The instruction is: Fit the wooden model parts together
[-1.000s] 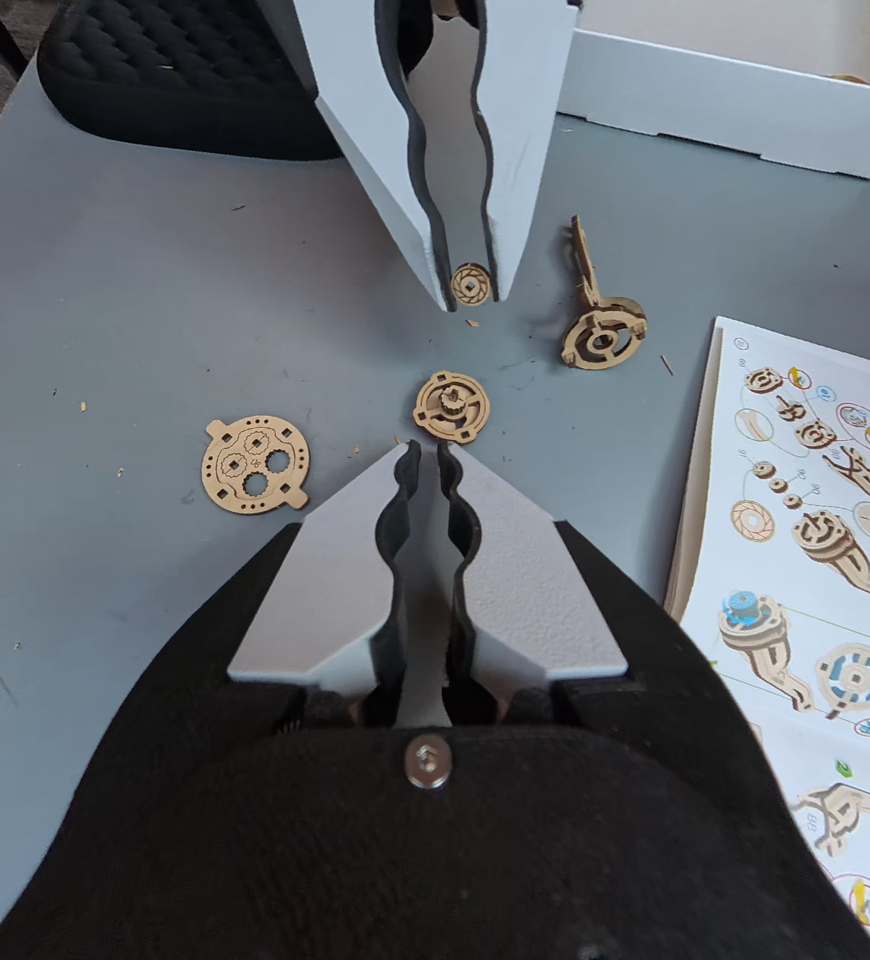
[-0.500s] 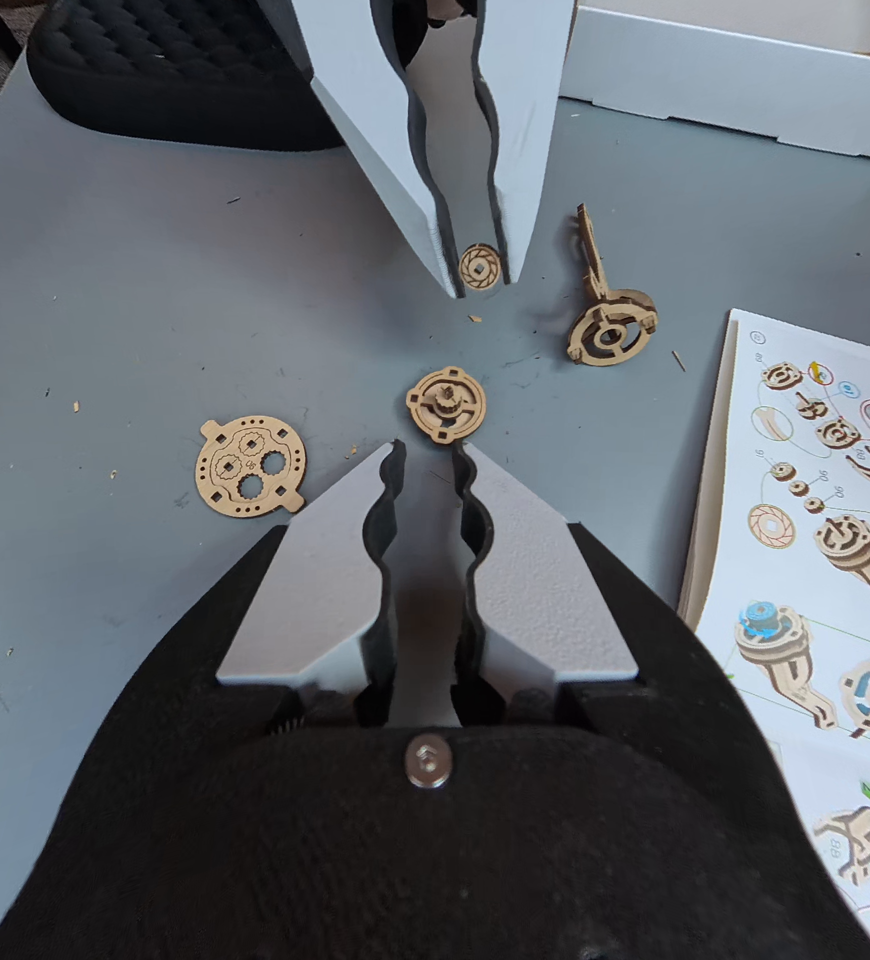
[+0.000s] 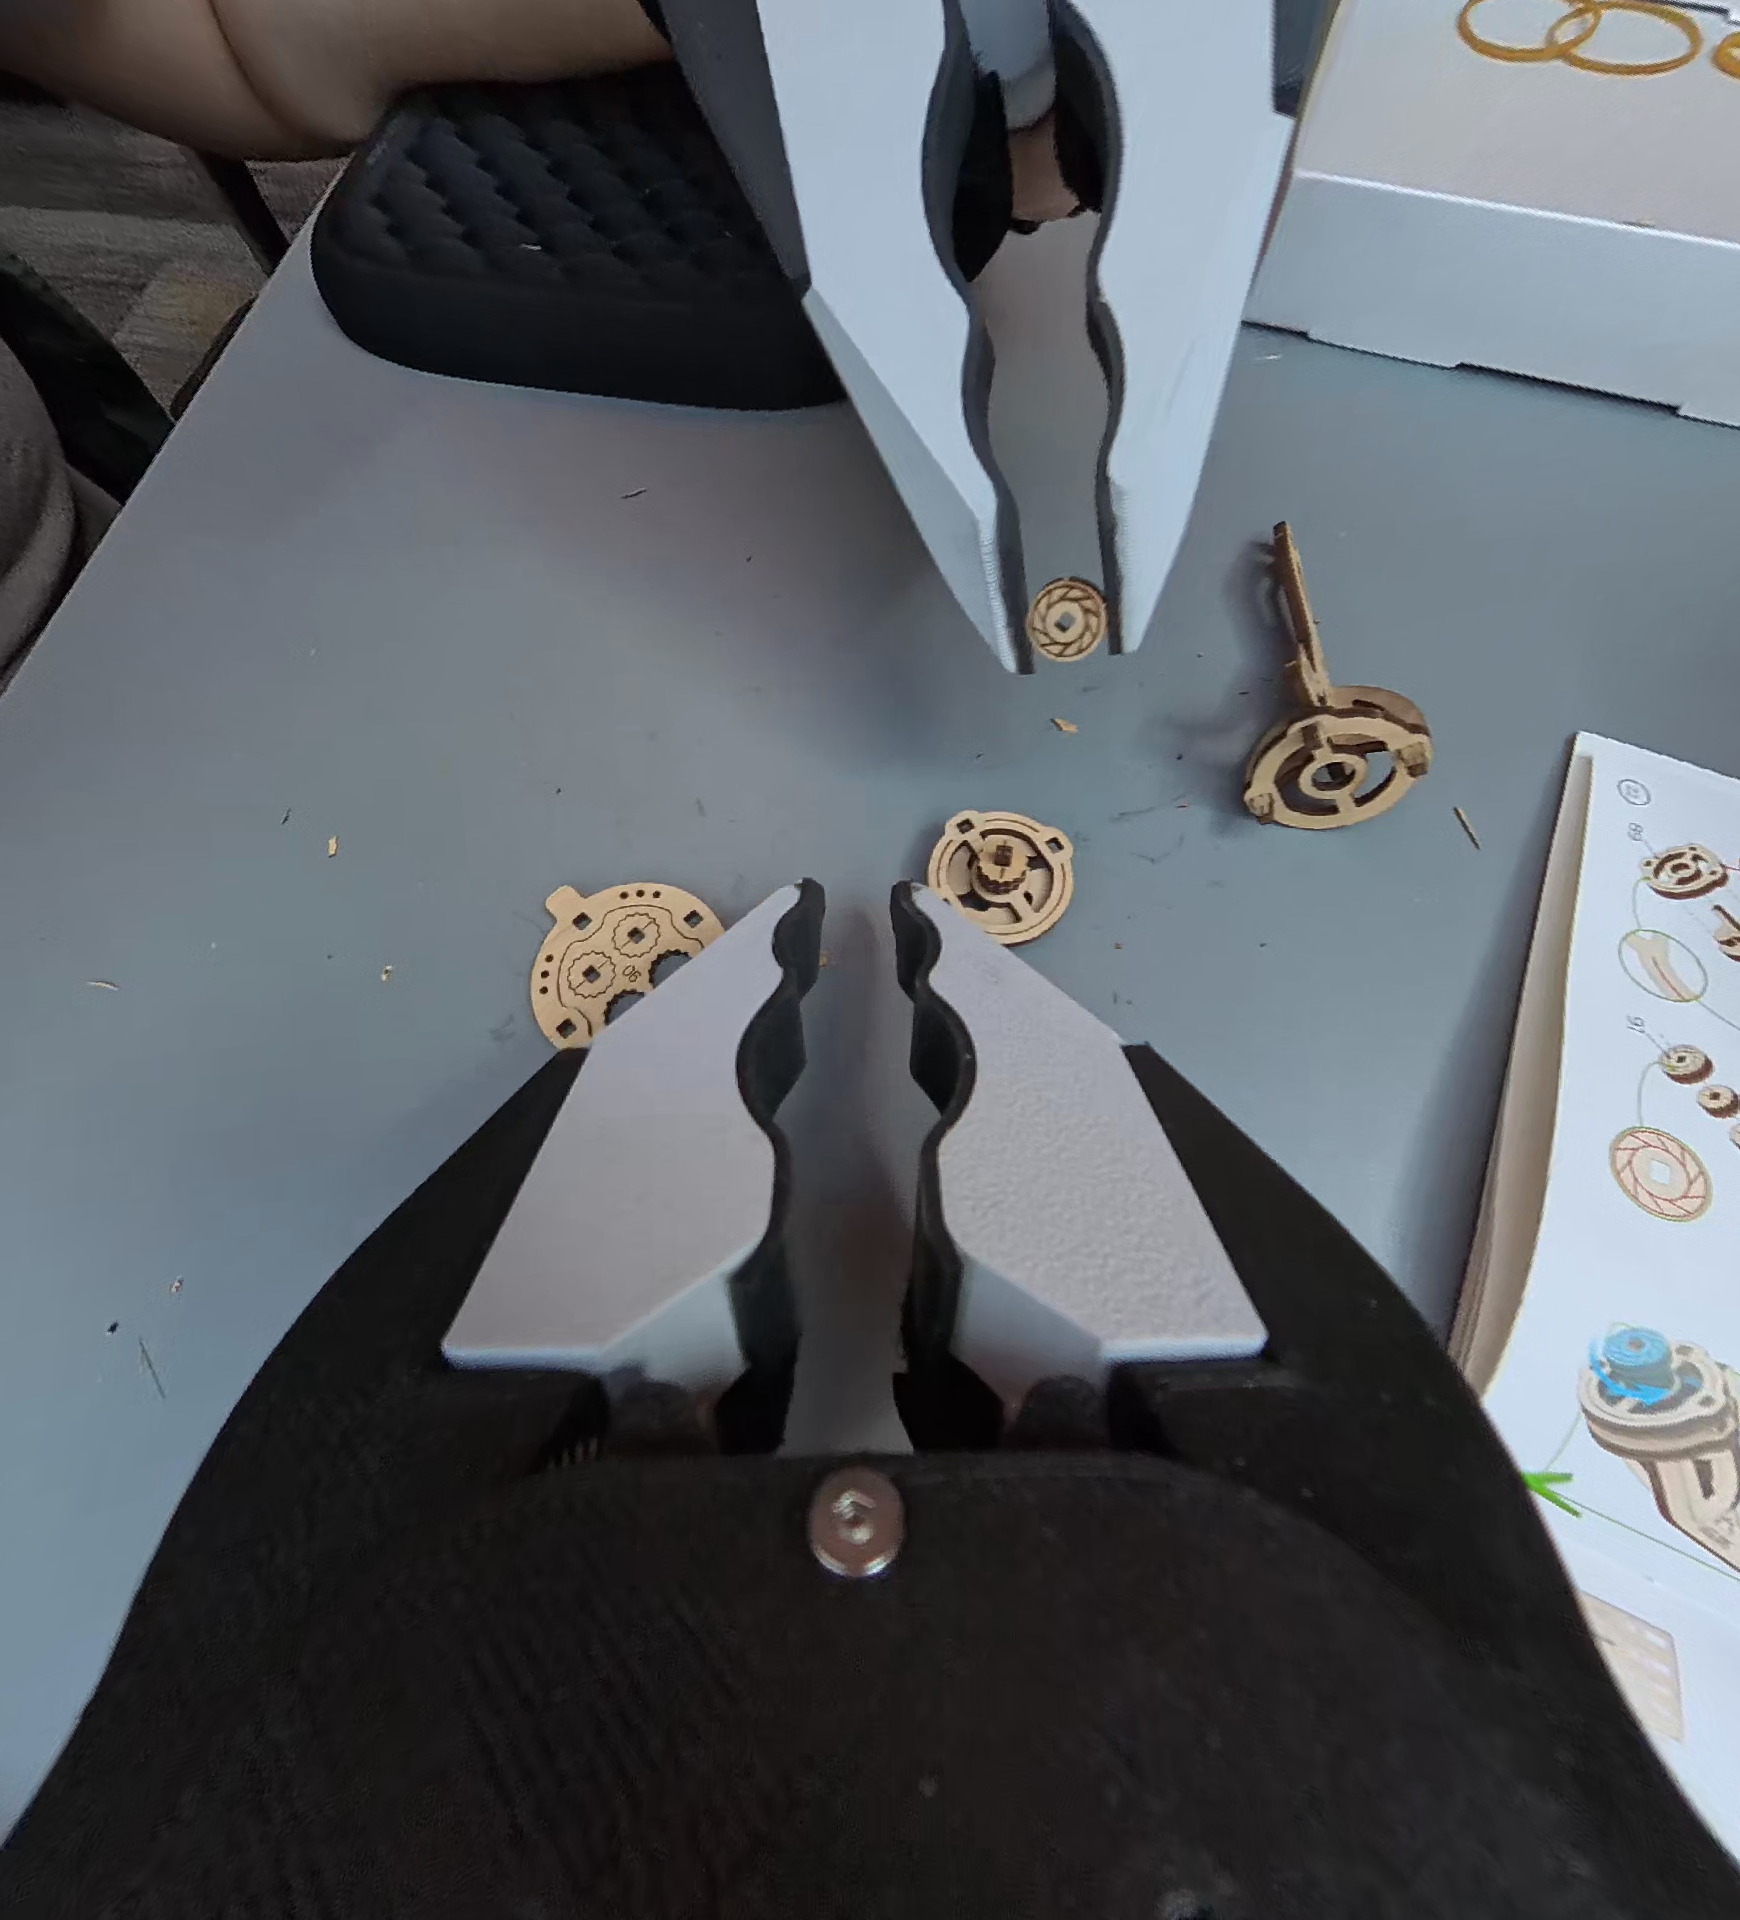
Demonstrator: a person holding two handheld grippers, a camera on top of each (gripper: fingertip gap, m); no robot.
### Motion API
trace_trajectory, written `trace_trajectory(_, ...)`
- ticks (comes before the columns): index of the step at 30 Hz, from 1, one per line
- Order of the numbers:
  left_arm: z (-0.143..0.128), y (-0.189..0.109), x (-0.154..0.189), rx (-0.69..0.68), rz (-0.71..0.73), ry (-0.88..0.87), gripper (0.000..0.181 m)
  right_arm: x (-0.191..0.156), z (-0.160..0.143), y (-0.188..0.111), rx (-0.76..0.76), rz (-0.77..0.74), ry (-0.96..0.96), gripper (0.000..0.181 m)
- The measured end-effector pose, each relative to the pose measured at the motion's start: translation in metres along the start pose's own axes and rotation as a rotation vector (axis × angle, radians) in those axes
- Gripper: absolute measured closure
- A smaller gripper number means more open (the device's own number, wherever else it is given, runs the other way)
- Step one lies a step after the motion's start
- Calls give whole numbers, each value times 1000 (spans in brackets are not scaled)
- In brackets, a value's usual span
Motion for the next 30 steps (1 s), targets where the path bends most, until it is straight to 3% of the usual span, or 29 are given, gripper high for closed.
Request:
trace_trajectory(6,5,0,3,55,1,1,170,13,2,-20,54,-134,-45,168)
trace_trajectory(11,16,-2,4,125,14,-22,170,-11,49,-33,252,-248,-254,170)
trace_trajectory(15,28,-9,16,195,-111,-79,170,-26,53,-35,133,-315,-484,164)
trace_trajectory(17,30,-13,23,200,-234,-134,170,-35,51,-34,77,-247,-527,155)
trace_trajectory(22,38,-22,31,221,-523,-297,170,-51,49,-20,-74,-179,-618,156)
trace_trajectory(30,40,-26,38,259,-570,-275,170,-62,61,-11,-86,-180,-674,163)
Point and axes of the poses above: each gripper's, where its closed fingertips meet, y out along the fingers, z out of its top, x = y × z across the jaws, the point moved 6 cm from there along -y, back along the fingers, and after that the axes turned 15 degrees about z, right-handed, at the moved point
